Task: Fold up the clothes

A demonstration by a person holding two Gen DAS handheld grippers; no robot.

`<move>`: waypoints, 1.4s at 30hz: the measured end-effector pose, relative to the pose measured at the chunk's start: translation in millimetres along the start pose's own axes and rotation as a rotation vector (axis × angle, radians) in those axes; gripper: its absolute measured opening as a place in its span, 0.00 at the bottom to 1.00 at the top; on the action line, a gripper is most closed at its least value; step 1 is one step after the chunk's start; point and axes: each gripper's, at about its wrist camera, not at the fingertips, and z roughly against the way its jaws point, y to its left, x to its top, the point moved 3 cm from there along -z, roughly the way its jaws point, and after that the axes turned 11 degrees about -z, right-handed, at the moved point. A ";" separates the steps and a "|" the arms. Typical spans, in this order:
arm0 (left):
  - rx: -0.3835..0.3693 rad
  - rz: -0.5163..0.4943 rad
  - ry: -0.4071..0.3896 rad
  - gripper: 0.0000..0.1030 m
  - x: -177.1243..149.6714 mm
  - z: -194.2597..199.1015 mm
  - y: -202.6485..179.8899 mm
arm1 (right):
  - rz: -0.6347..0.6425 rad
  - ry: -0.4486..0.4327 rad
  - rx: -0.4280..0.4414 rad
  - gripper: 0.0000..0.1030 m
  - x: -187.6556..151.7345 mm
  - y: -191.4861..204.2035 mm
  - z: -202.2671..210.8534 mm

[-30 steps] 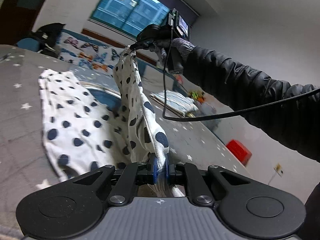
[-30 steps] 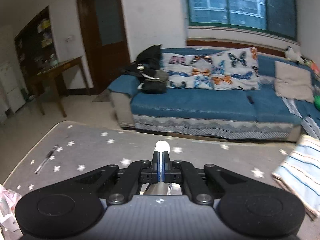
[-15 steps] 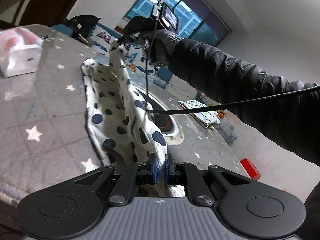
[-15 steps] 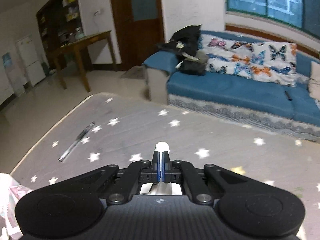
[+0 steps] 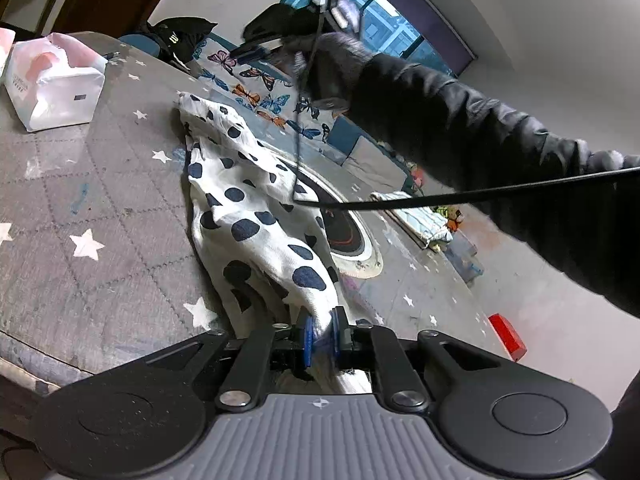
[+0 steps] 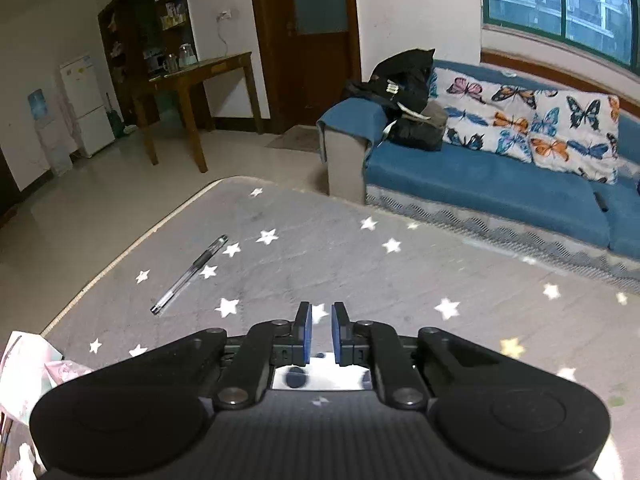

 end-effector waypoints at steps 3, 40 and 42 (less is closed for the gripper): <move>0.000 -0.014 0.011 0.12 -1.1 -1.6 -1.9 | 0.017 -0.022 -0.019 0.19 7.5 -13.2 23.2; -0.003 0.071 0.044 0.18 34.0 -27.5 -26.4 | 0.440 0.133 0.120 0.56 -230.1 -79.0 237.3; 0.036 0.081 0.071 0.18 22.8 -23.8 -19.7 | 0.470 0.133 0.158 0.56 -239.0 -67.0 242.2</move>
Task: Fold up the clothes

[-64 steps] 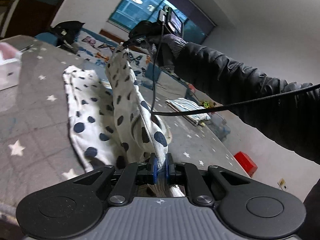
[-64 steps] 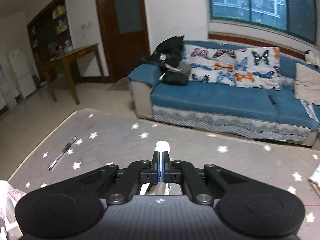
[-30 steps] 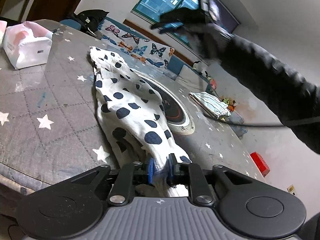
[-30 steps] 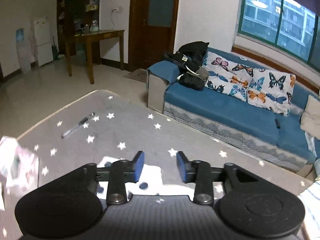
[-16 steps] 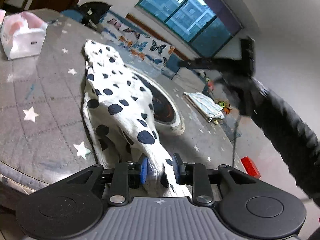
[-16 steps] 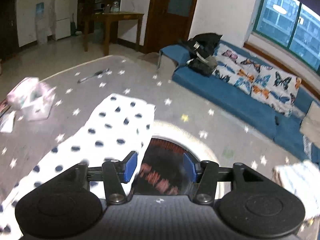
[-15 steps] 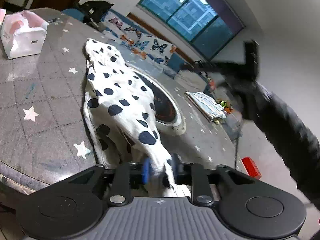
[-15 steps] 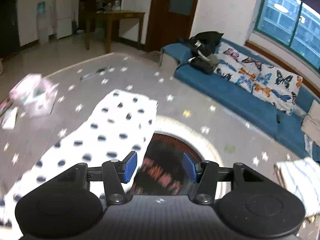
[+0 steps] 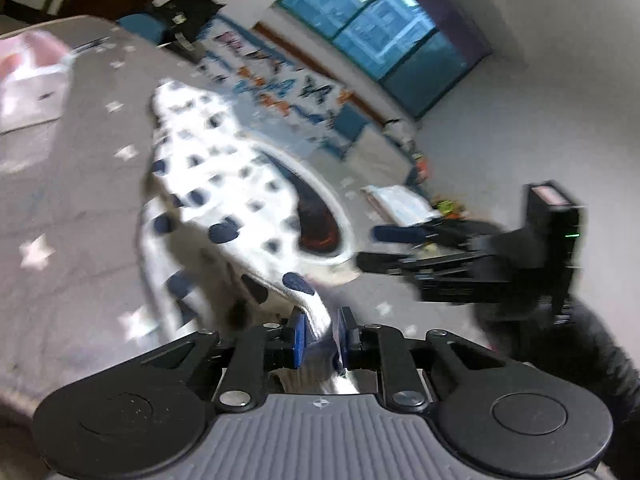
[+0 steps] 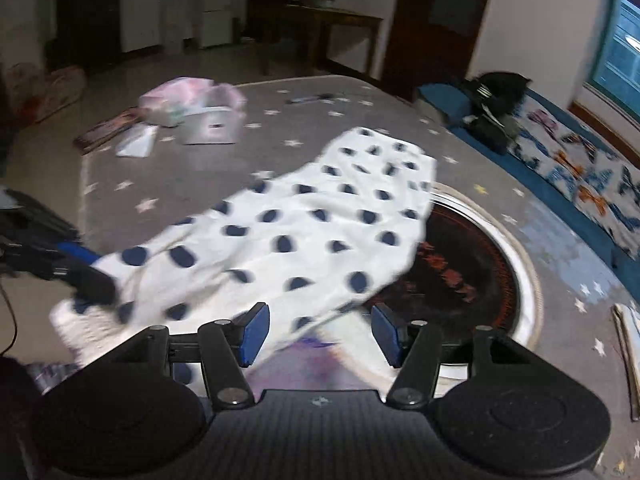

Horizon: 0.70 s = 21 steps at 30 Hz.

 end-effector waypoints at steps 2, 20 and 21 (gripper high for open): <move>0.028 0.012 0.020 0.19 -8.3 4.0 6.7 | 0.030 -0.005 0.033 0.56 -2.3 14.3 1.3; 0.076 -0.168 -0.074 0.33 23.9 27.4 4.6 | 0.084 0.078 0.219 0.54 -45.7 81.2 -35.3; 0.057 -0.178 -0.072 0.33 27.9 18.9 2.3 | 0.076 0.078 0.220 0.54 -46.6 80.5 -35.2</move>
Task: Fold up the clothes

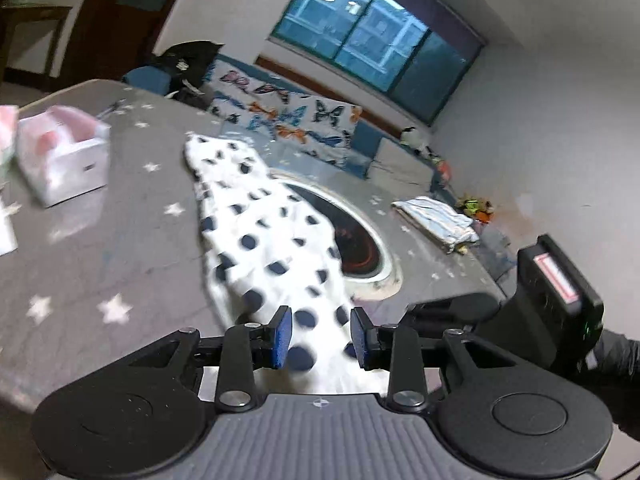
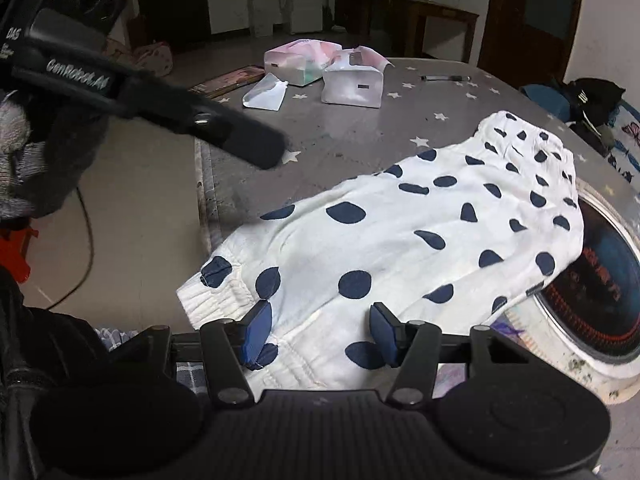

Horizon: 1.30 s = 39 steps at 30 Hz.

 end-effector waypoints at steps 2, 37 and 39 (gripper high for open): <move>-0.020 -0.018 0.007 0.33 3.7 -18.4 -1.9 | -0.013 -0.002 0.002 0.54 -1.8 -1.0 0.6; 0.059 -0.018 0.116 0.27 3.5 -72.3 44.5 | -0.244 -0.098 -0.002 0.55 17.6 -74.9 2.7; 0.059 -0.029 0.100 0.27 11.7 -74.5 42.6 | -0.257 -0.124 -0.030 0.55 21.6 -84.3 9.7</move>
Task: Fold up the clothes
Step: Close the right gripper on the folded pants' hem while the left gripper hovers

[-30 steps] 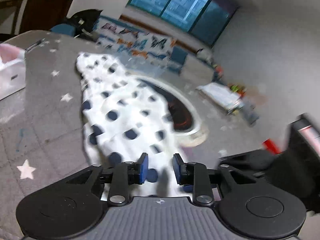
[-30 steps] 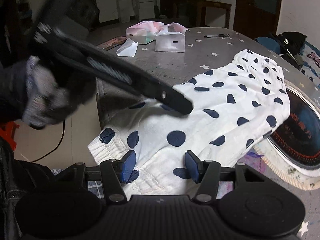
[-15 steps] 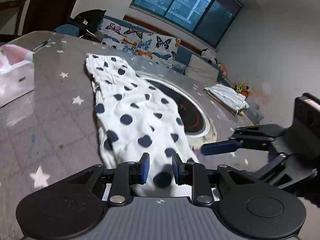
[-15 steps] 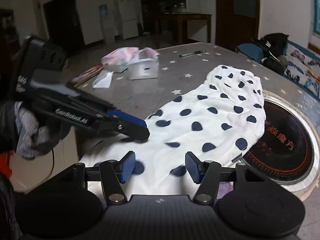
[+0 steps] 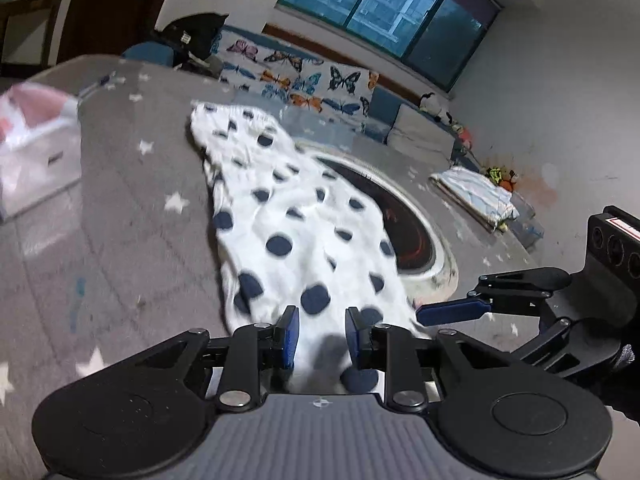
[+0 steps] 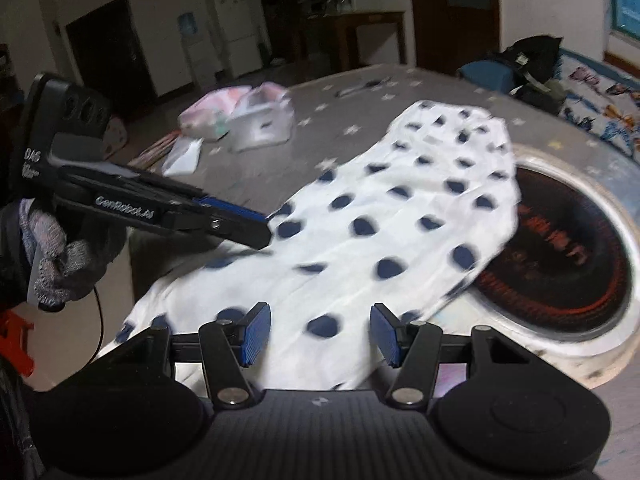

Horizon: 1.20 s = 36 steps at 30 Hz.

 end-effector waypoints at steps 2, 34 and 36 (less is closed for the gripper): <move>-0.002 -0.004 -0.010 0.27 7.2 -4.8 -1.2 | -0.030 -0.028 -0.026 0.55 8.1 -11.4 3.9; -0.003 0.022 0.048 0.40 -1.2 -30.0 4.8 | -0.045 -0.249 -0.260 0.13 58.3 -51.1 -35.0; -0.003 0.019 0.046 0.44 -1.5 -30.1 3.3 | 0.019 -0.248 -0.244 0.22 57.8 -37.0 -36.1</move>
